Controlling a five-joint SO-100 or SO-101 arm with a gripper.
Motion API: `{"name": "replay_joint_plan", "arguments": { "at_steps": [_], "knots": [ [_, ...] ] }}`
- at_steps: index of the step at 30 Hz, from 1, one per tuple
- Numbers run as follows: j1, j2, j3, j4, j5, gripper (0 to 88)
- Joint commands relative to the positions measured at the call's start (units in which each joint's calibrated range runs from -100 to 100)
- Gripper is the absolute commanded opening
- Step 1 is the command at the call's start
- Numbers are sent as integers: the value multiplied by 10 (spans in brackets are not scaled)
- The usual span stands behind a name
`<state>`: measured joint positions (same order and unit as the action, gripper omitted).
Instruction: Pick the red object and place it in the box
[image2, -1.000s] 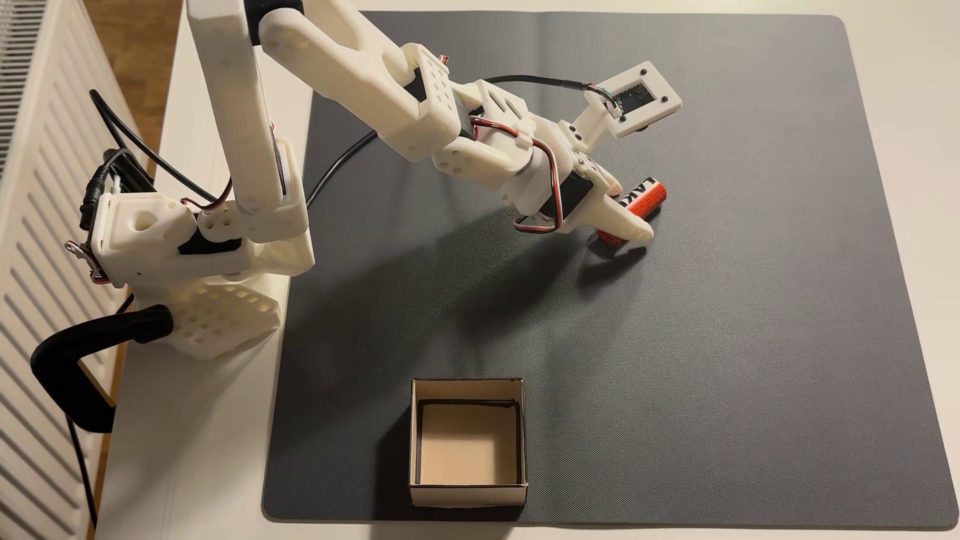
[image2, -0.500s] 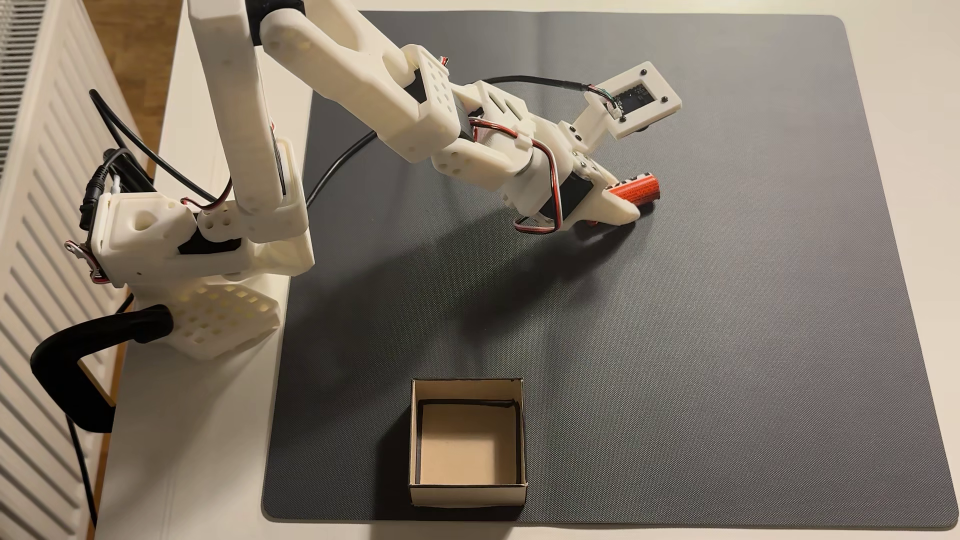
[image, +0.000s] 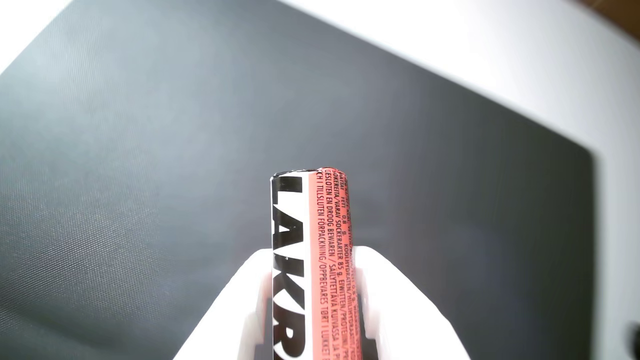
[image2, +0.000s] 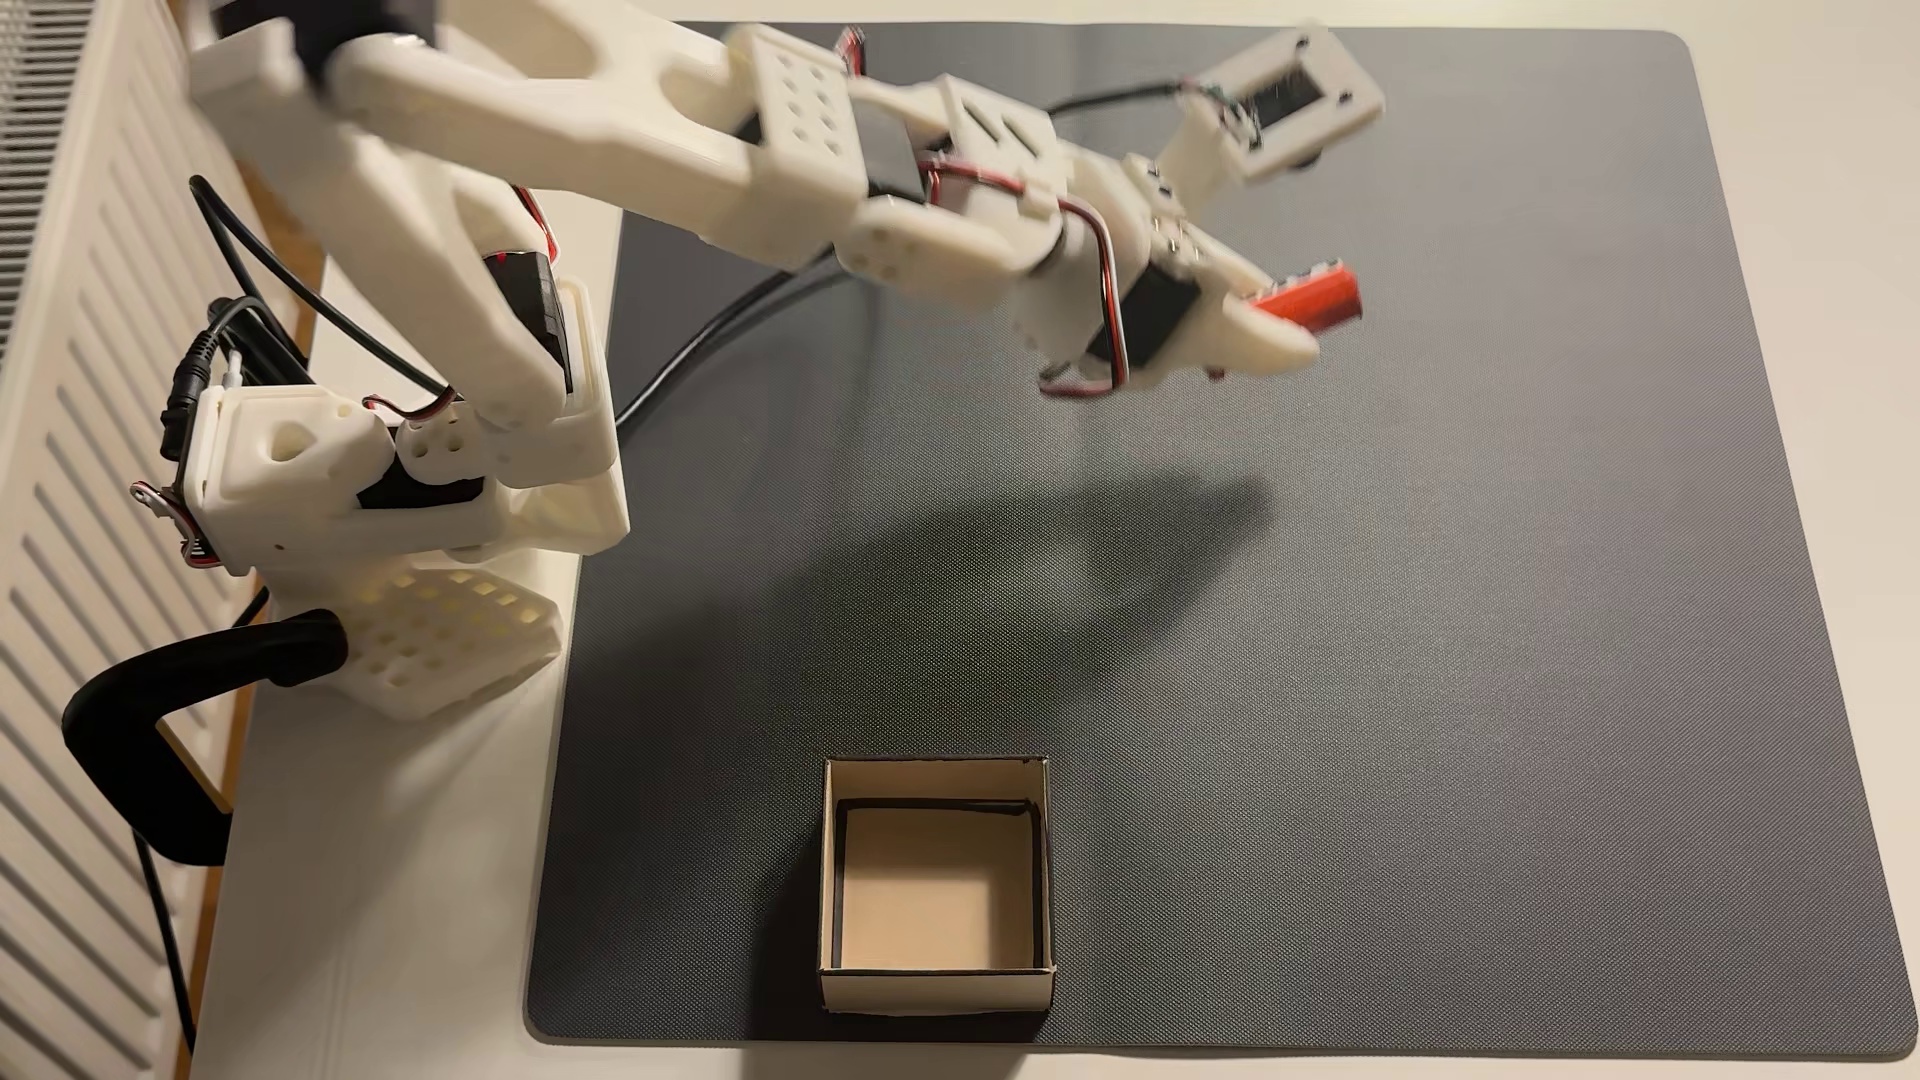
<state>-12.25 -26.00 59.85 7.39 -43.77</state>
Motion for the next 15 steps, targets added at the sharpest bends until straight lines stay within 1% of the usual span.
{"name": "replay_joint_plan", "arguments": {
  "at_steps": [1, 3, 6, 10, 15],
  "knots": [
    [38, -156, -26, 120, 19, 63],
    [67, -227, -14, 171, 40, 81],
    [119, -322, 13, 233, 56, 89],
    [195, -447, 56, 298, 57, 81],
    [272, -568, 130, 336, 57, 80]
  ]
}}
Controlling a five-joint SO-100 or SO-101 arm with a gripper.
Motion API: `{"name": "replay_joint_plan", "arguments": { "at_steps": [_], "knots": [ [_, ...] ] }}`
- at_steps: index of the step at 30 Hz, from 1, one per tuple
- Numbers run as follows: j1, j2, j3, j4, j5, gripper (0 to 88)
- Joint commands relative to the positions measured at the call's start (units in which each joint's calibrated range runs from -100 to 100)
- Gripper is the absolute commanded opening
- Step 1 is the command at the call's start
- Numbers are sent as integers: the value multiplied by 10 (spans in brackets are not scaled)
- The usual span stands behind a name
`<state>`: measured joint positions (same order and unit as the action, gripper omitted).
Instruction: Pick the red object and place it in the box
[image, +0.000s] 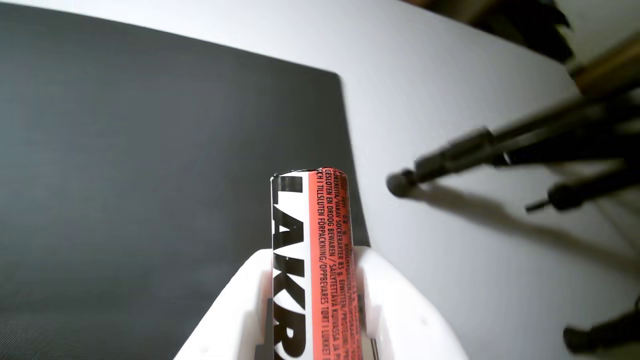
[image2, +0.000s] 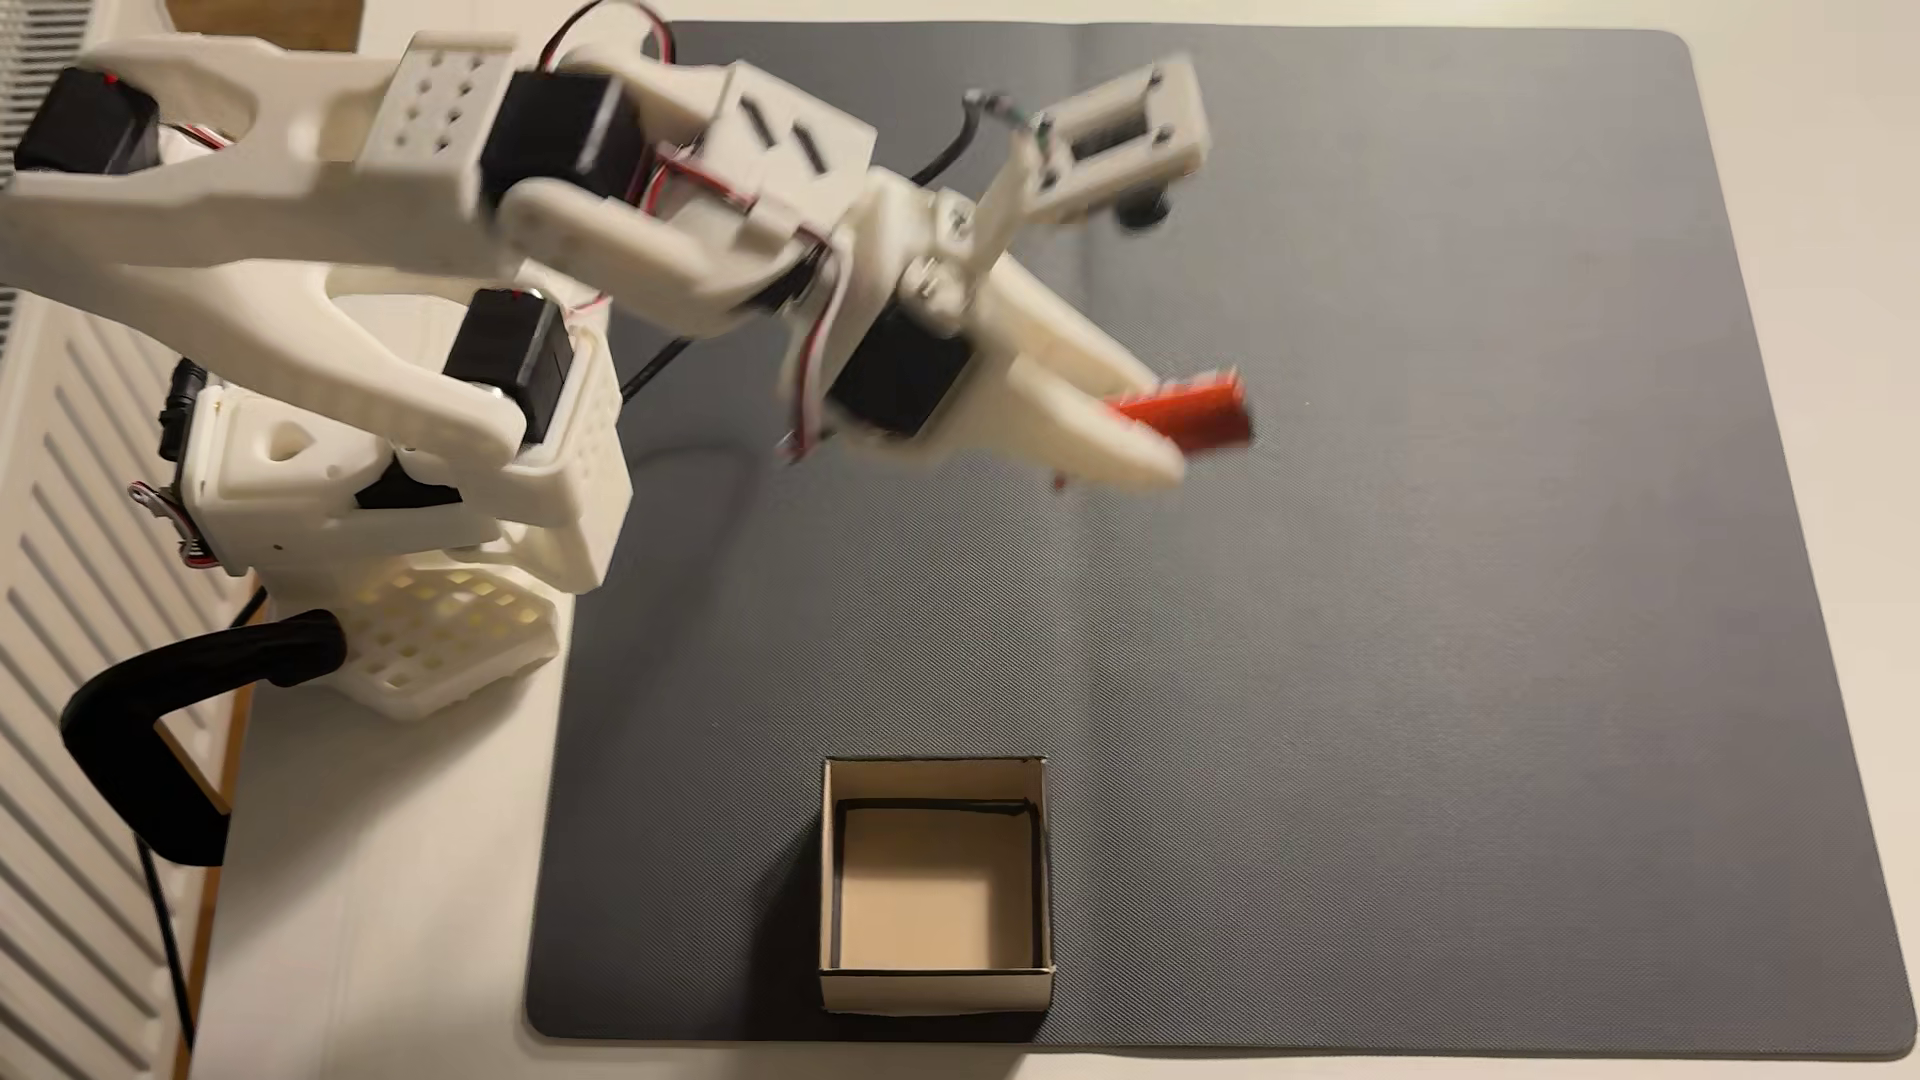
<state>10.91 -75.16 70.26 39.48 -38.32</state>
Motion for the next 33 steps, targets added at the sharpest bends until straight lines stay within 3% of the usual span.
{"name": "replay_joint_plan", "arguments": {
  "at_steps": [1, 17, 29, 33],
  "knots": [
    [51, -94, 38, 19, 3, 80],
    [151, -241, 208, 20, 3, 88],
    [155, -241, 239, 13, 3, 93],
    [149, -241, 239, 13, 3, 154]
  ]
}}
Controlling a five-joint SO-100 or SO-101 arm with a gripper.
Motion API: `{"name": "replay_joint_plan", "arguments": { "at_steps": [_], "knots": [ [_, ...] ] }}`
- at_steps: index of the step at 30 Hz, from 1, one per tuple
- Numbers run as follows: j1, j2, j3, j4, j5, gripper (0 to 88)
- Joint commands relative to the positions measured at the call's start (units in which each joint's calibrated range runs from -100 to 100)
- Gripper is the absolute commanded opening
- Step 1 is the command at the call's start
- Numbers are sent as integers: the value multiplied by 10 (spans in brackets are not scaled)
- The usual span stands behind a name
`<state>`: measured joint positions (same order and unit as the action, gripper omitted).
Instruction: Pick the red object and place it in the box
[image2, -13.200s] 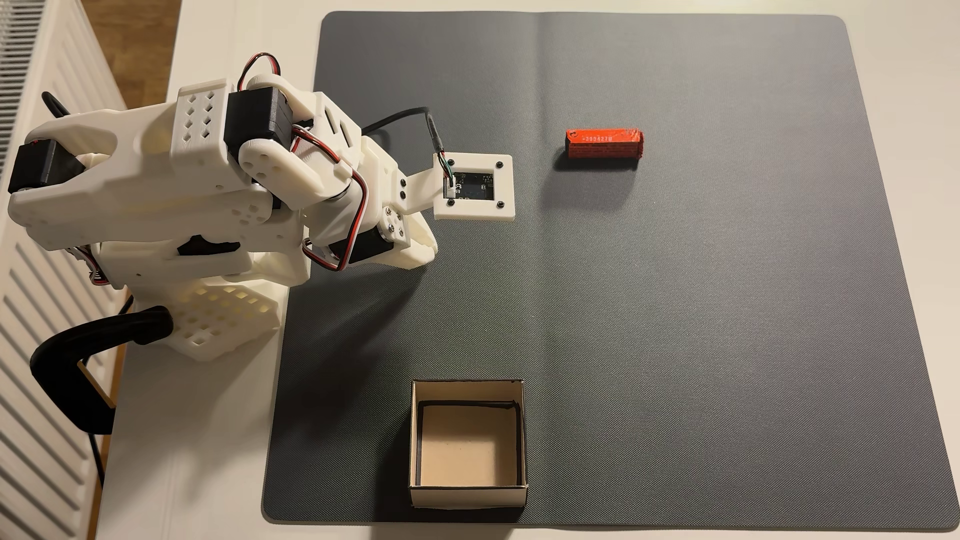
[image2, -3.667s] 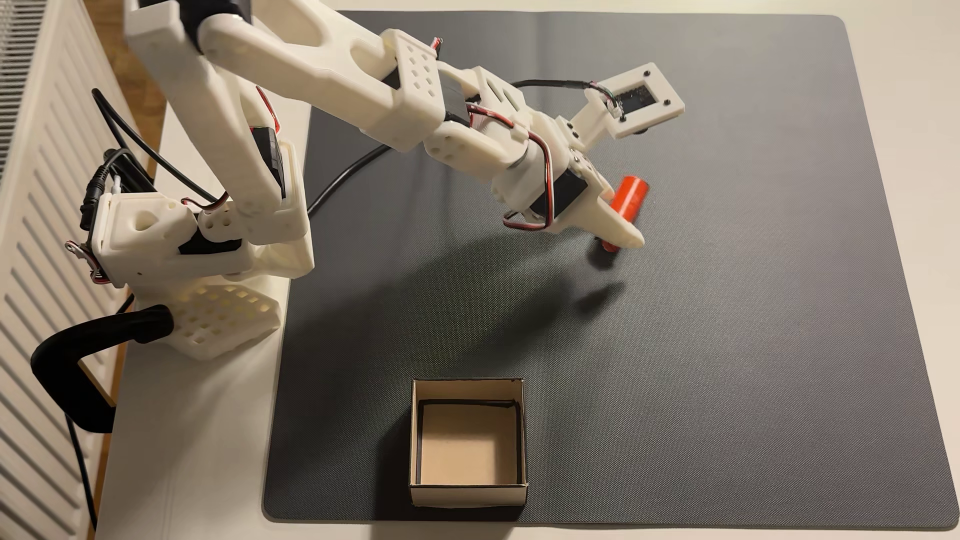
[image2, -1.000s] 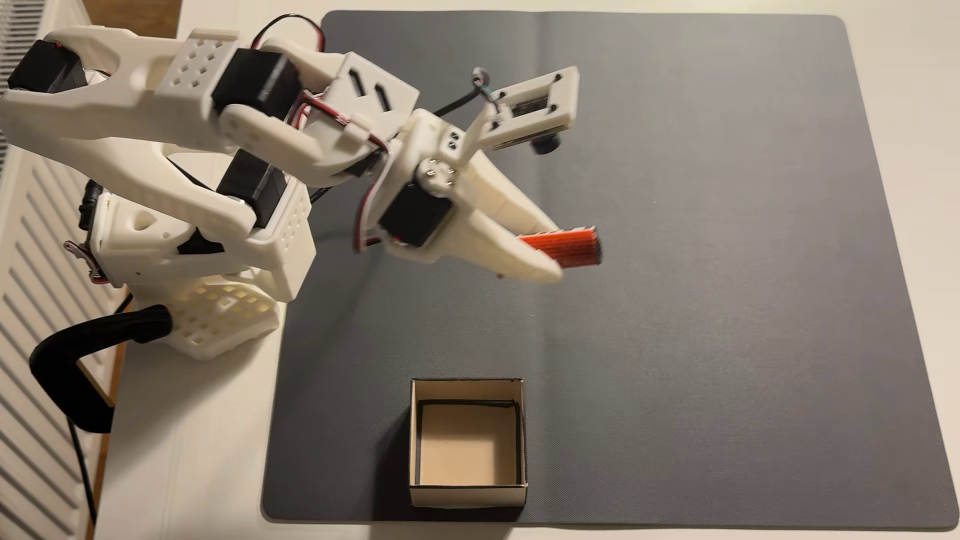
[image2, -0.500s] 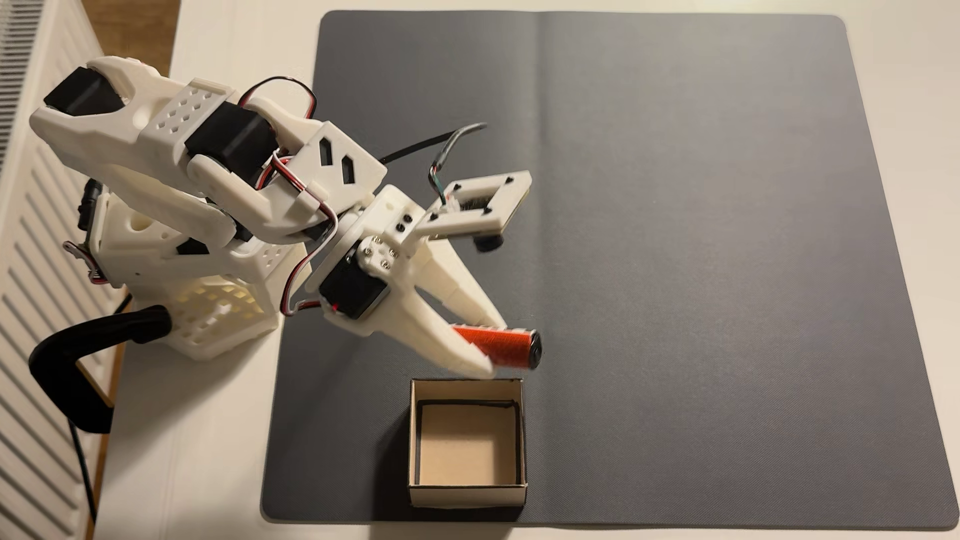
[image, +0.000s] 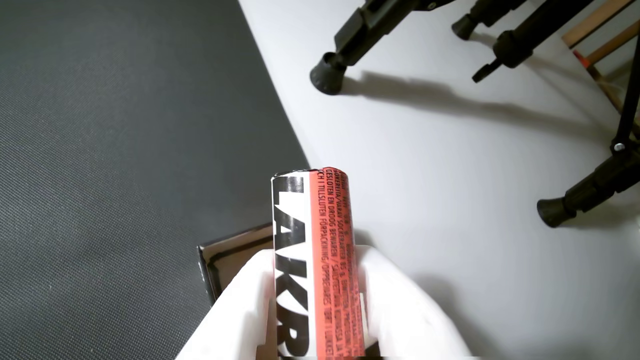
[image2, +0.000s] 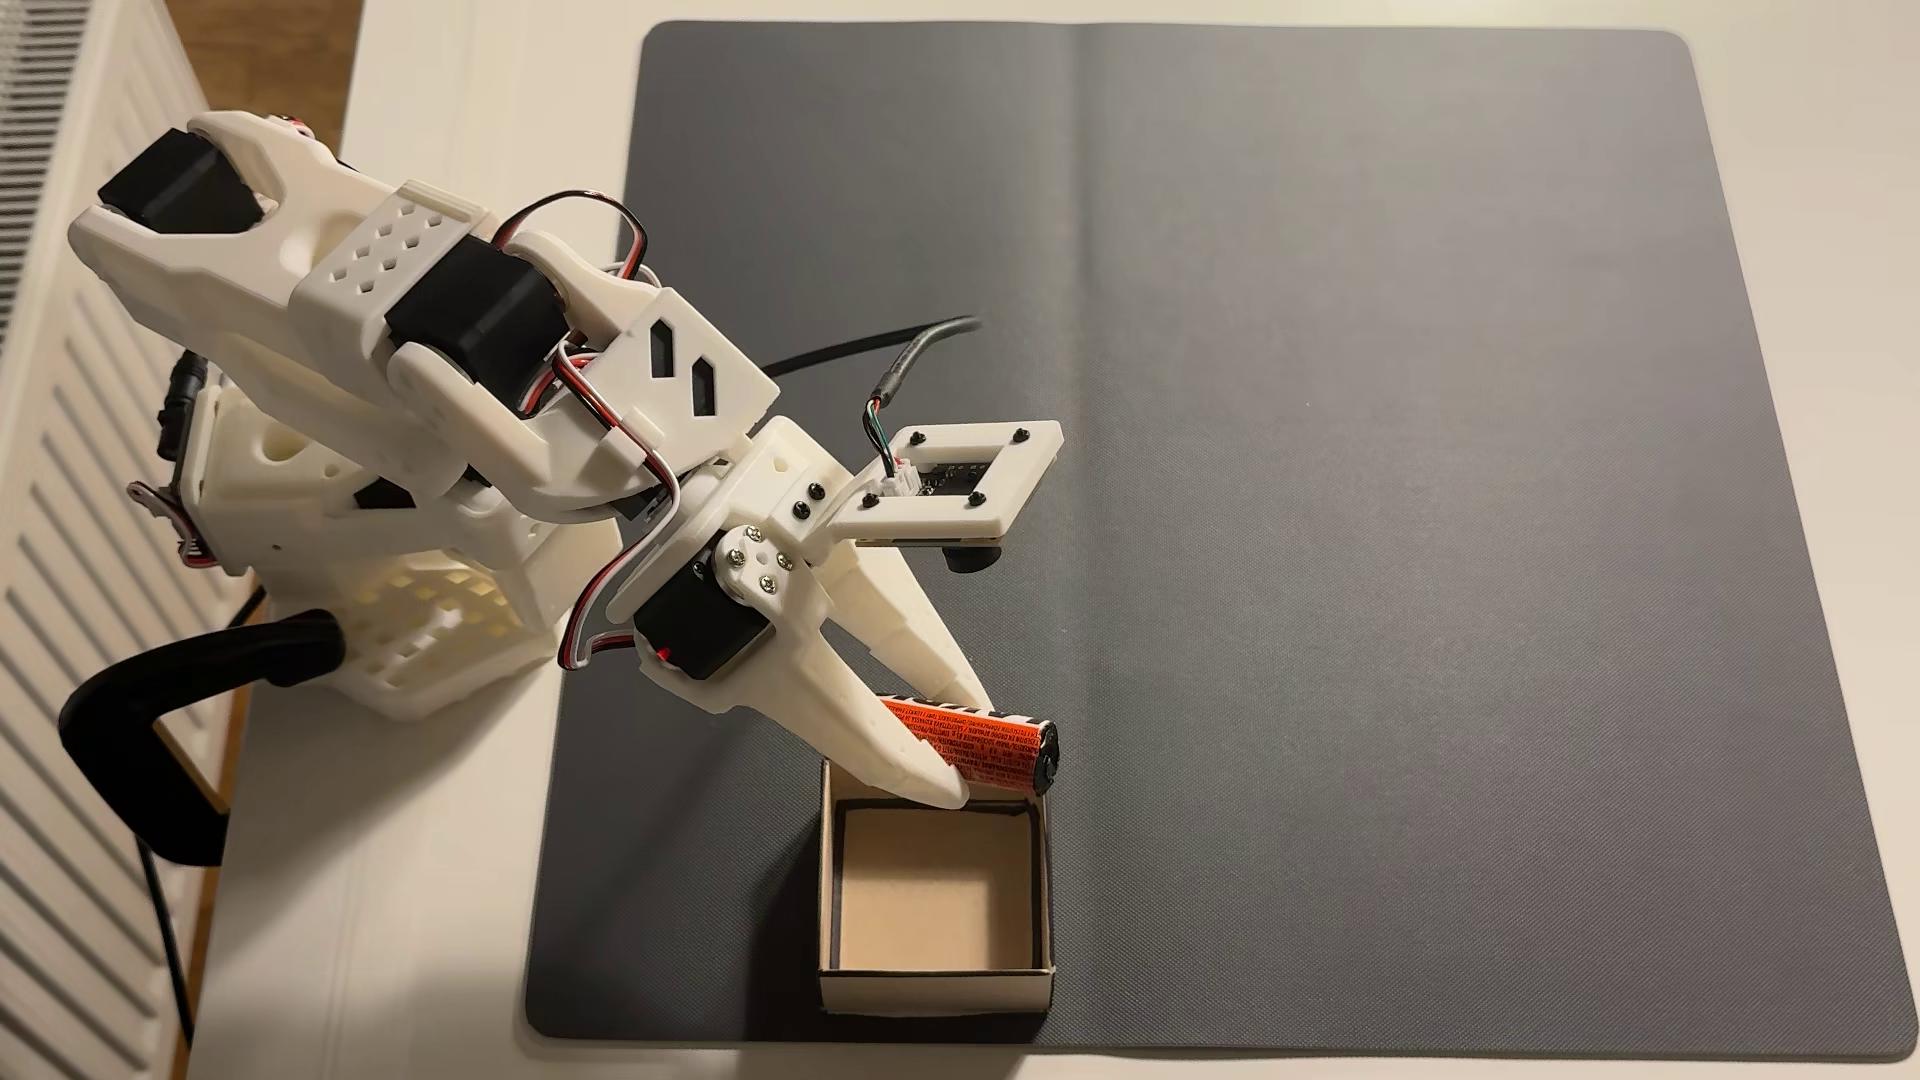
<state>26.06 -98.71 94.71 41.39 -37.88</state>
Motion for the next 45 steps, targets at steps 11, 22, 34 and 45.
{"name": "replay_joint_plan", "arguments": {
  "at_steps": [11, 22, 34, 45],
  "knots": [
    [-33, -5, -22, -7, -9, 172],
    [-250, -6, -99, -50, -96, 8],
    [-289, -6, 32, -12, -93, 8],
    [-271, -4, 51, 138, -93, 8]
  ]
}}
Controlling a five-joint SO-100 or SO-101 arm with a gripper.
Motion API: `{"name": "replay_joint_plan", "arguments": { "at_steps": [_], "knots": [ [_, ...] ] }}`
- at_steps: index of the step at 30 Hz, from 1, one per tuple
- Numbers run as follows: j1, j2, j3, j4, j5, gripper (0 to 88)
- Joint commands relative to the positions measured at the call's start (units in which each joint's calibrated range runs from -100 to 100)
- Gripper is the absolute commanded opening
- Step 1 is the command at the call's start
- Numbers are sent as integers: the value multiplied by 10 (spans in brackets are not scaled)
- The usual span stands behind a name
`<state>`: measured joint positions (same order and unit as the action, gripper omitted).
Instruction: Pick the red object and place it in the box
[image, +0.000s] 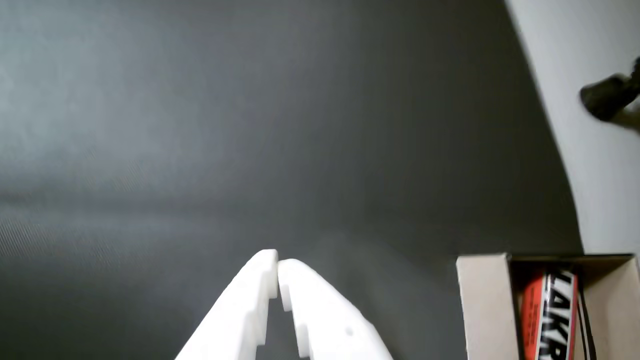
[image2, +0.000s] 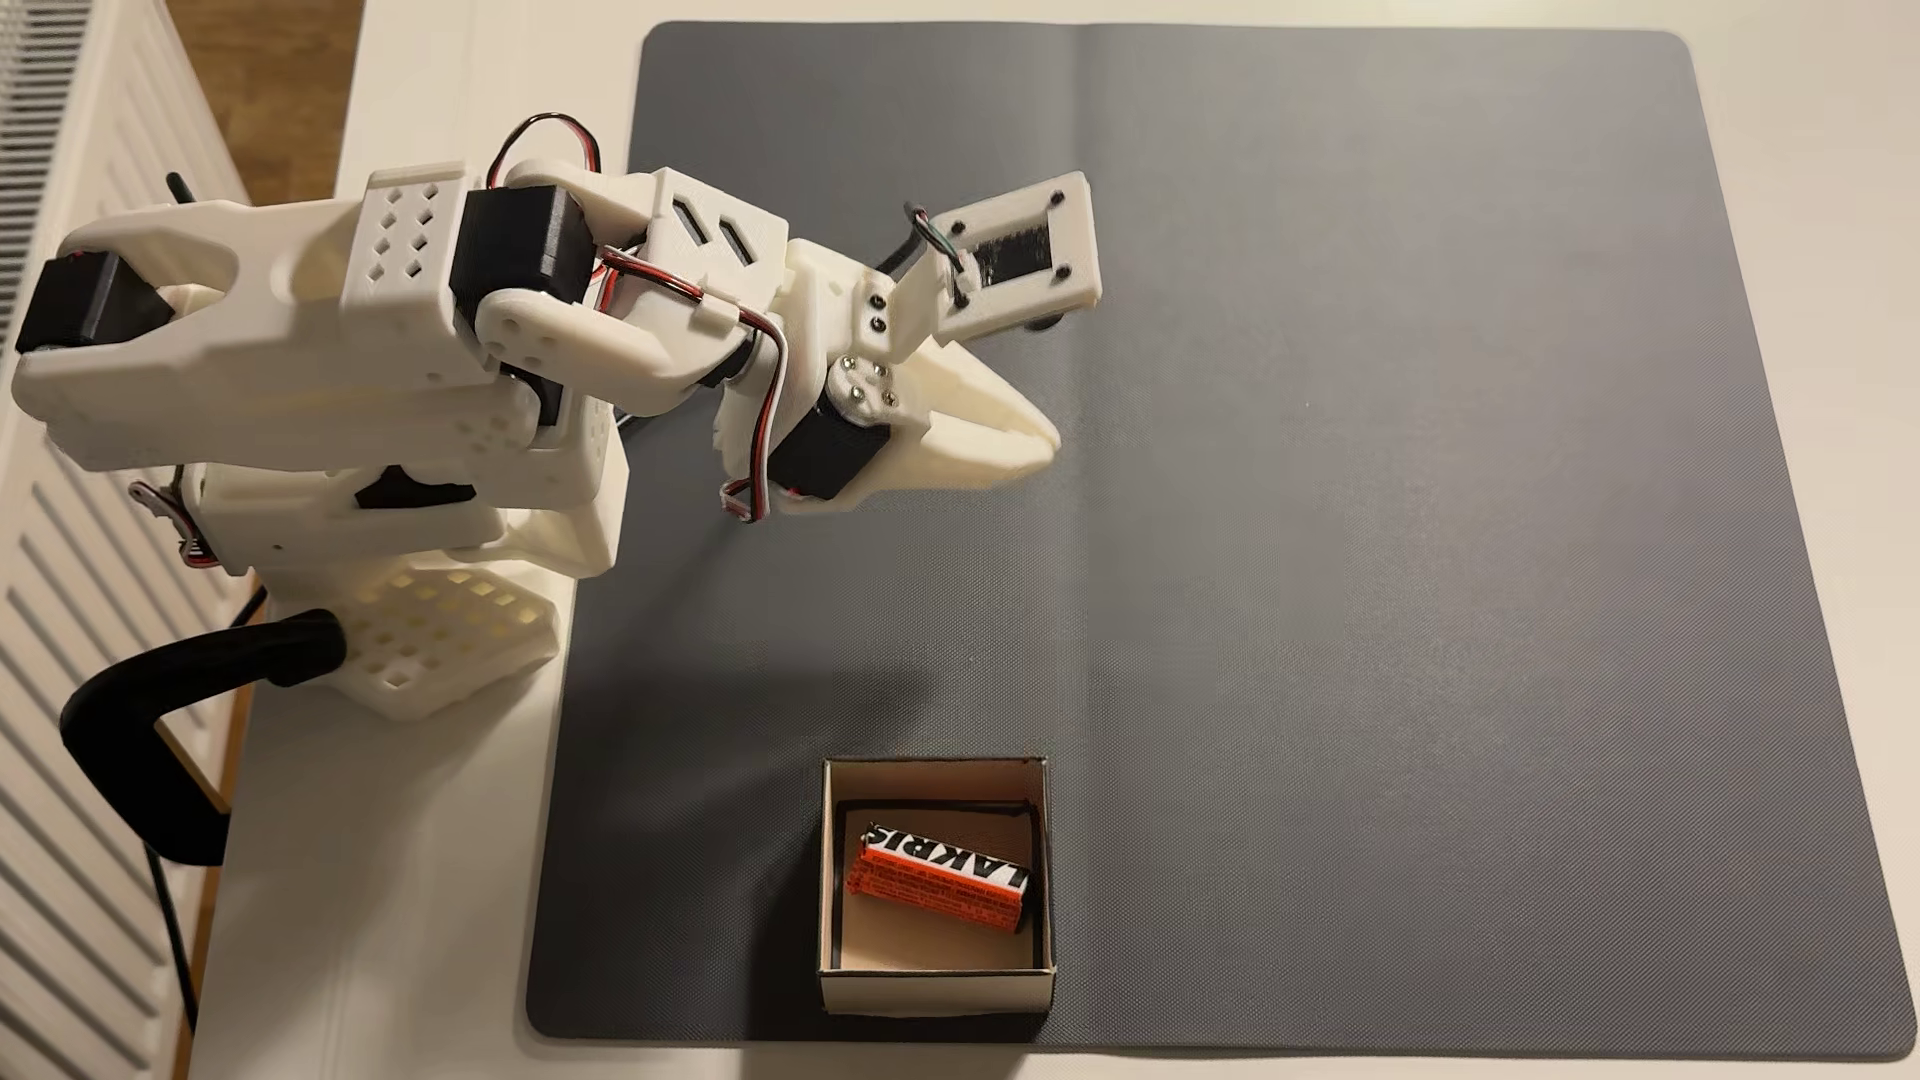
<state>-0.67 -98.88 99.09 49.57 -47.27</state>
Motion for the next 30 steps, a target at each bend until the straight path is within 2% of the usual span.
{"name": "replay_joint_plan", "arguments": {
  "at_steps": [1, 14, 20, 30],
  "knots": [
    [-5, -3, 7, 76, 1, 8],
    [-6, -3, 7, 271, 2, 7],
    [-6, -3, 7, 274, 21, 7],
    [-3, -3, 7, 275, 22, 7]
  ]
}}
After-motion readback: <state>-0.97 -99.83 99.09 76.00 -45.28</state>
